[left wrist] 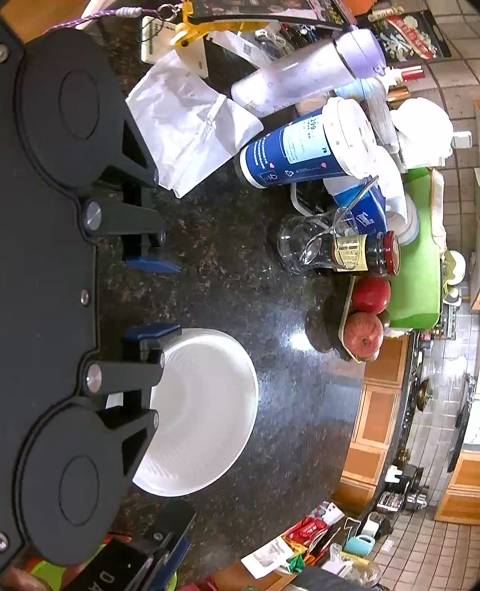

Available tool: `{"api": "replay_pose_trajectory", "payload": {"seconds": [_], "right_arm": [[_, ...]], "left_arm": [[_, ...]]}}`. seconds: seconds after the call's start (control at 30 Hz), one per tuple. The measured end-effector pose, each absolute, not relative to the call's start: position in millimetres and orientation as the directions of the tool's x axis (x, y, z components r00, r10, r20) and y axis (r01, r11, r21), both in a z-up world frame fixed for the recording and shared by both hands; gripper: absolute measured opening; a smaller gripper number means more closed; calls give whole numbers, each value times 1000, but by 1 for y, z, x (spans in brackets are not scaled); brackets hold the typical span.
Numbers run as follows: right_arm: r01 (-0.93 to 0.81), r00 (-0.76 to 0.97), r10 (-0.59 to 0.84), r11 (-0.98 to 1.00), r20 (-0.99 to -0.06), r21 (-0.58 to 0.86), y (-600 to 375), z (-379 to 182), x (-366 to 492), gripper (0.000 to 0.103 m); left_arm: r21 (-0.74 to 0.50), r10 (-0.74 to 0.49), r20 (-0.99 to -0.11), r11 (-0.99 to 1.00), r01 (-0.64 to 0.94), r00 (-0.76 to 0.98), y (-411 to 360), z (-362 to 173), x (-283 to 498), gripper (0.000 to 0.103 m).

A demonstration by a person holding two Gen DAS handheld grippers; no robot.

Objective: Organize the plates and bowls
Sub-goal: 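Move the left gripper to the rim of the nested white bowls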

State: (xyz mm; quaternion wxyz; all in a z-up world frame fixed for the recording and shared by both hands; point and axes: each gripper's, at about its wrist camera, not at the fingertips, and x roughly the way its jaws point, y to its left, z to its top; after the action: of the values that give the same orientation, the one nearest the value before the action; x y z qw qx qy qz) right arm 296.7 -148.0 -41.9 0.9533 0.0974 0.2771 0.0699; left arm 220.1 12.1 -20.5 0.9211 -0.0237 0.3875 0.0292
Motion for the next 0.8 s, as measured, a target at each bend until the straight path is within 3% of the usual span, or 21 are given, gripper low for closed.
{"api": "replay_pose_trajectory", "payload": {"seconds": [0.3, 0.53, 0.8], "right_arm": [[-124, 838, 226, 965, -497, 231, -150, -43, 293, 46], [-123, 845, 222, 966, -487, 227, -146, -40, 291, 46], [-106, 836, 210, 968, -507, 226, -141, -37, 300, 46]], "left_arm": [[-24, 70, -686, 993, -120, 724, 10, -17, 210, 41], [-83, 7, -661, 993, -82, 750, 18, -9, 206, 41], [-48, -10, -673, 998, -29, 739, 21, -10, 214, 41]]}}
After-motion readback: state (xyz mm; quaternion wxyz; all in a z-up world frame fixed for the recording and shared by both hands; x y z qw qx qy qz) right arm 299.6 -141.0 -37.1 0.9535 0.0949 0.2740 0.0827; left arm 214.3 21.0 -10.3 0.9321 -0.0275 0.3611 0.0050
